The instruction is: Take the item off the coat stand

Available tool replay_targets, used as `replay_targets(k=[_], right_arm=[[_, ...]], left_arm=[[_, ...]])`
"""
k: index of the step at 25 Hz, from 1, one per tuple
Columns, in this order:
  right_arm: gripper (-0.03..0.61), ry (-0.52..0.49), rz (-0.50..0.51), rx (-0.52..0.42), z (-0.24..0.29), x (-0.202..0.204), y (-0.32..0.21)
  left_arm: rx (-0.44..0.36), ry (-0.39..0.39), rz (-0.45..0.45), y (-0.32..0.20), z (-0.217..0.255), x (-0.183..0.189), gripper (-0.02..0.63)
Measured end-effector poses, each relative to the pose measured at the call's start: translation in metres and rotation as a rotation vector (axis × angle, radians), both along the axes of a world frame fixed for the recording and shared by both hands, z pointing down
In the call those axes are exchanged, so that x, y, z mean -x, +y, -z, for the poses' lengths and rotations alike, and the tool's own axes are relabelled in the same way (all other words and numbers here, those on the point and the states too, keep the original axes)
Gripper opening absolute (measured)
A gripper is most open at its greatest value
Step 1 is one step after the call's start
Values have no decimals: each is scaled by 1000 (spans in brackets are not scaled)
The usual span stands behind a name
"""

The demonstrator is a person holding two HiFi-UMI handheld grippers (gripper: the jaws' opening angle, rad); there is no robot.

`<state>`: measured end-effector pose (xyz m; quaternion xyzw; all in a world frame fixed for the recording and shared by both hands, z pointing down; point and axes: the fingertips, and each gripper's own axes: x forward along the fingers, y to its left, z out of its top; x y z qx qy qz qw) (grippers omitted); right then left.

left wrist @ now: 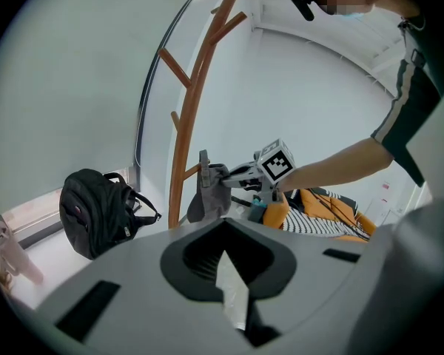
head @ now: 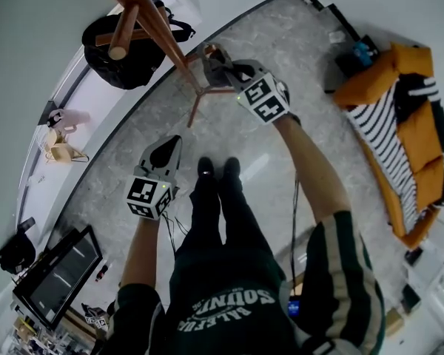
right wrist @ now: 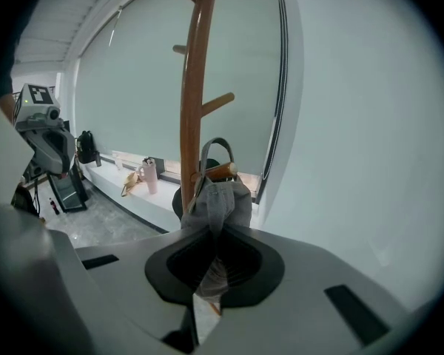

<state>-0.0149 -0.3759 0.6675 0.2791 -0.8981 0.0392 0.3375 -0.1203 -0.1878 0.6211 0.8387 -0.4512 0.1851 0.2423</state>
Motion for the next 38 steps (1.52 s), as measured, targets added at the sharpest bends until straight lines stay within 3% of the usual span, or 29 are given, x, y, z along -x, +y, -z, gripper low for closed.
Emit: replay_targets(k=[18,27,33,38], right_arm=[[14,-73,-164,-90,114,-67,14],[14,-204,-341,-171,202,-125,42],[14,-289,-397,-249,252,-140,78],[14,-352,-438,-263,265,-149,104]], left_arm=[[-104,30,-61,-13,62,-25,0],[-216,21,-99,-28,123,-34,0],[-302,22,-92,-36,169,-30,0],[-372,26,-81,-45,201,-30,0]])
